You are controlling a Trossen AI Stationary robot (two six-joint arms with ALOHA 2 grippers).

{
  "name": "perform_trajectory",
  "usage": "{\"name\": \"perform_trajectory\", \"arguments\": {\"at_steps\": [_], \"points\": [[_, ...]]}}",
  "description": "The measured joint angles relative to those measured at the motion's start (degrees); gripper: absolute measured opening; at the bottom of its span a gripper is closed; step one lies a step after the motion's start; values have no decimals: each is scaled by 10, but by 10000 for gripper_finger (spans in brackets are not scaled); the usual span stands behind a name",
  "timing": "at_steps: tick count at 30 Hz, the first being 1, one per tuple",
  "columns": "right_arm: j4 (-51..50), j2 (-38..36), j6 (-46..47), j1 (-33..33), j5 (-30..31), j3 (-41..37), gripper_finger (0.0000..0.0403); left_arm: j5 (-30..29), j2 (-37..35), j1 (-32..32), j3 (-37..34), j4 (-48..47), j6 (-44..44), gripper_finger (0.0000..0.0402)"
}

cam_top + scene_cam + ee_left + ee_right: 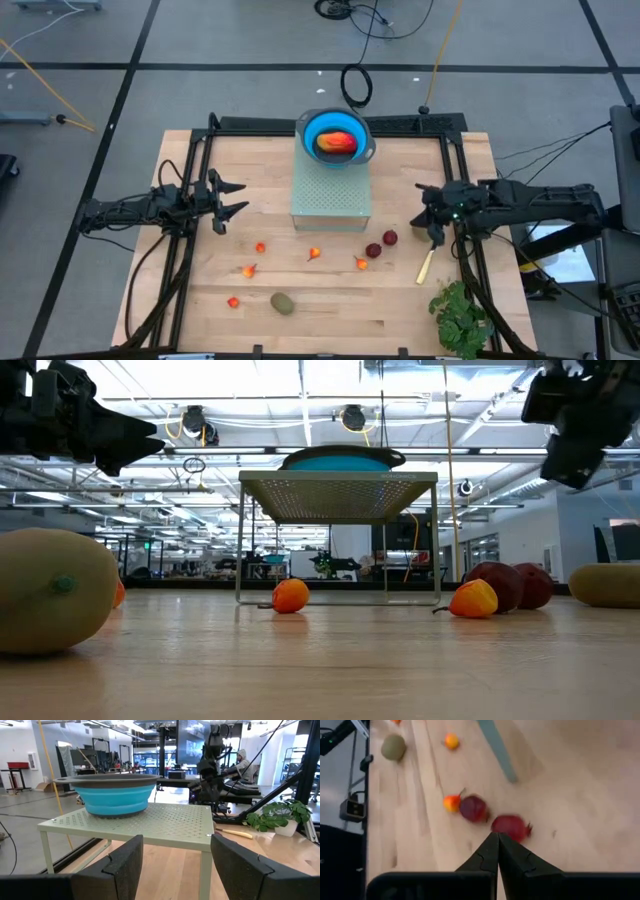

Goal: Pick & Place Fruit
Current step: Put the kiwi into the blue strainer bowl on the shelf

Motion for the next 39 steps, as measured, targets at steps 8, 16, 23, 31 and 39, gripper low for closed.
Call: {"name": "perform_trajectory", "arguments": {"at_steps": [8,16,23,31,39], "points": [[-75,14,68,13,-15,0,0,0,0,0,0,0,0,234],[-109,59,75,20,-11,25,0,0,0,0,0,0,0,234],[-160,117,53,20,4,66,0,0,0,0,0,0,0,234],[-238,188,43,20,36,115,0,0,0,0,0,0,0,234],[-281,249,45,31,47,164,0,0,0,0,0,0,0,234]]}}
